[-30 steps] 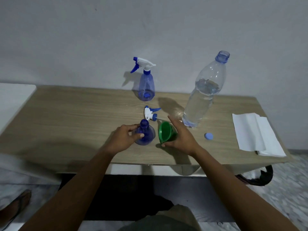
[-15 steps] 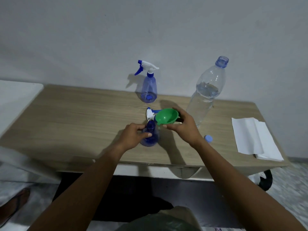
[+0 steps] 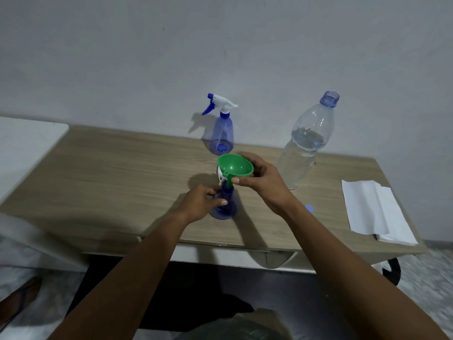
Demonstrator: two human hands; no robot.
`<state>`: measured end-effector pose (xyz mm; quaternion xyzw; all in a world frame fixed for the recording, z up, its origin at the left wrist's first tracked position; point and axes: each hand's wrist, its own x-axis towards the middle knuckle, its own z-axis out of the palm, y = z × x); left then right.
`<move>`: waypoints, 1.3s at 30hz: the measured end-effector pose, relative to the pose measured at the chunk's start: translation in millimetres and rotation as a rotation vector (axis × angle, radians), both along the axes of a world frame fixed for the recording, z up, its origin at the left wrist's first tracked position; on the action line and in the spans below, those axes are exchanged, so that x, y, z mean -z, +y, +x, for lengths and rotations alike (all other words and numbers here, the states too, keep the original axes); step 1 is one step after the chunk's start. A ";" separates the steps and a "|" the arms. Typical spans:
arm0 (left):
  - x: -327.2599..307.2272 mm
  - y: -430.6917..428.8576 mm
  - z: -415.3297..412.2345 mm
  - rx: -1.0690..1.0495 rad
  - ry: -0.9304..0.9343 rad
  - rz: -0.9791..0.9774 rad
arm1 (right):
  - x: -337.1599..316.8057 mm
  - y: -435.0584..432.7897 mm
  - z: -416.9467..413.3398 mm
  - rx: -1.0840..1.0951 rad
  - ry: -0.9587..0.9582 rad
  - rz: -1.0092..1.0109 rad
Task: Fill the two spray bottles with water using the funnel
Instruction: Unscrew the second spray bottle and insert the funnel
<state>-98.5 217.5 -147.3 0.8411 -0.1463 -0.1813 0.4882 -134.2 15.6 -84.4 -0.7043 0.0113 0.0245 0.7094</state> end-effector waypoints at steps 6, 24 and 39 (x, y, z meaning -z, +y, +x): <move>-4.6 0.4 -0.5 0.020 0.008 0.020 | 12.2 2.0 3.0 -0.005 0.015 -0.176; -12.2 -42.1 -13.0 -0.108 -0.082 0.075 | 5.4 -54.5 -29.5 0.503 -0.183 -0.426; -19.8 -69.0 -27.1 -0.240 -0.021 0.075 | -25.7 -118.6 29.4 0.531 -0.272 -0.360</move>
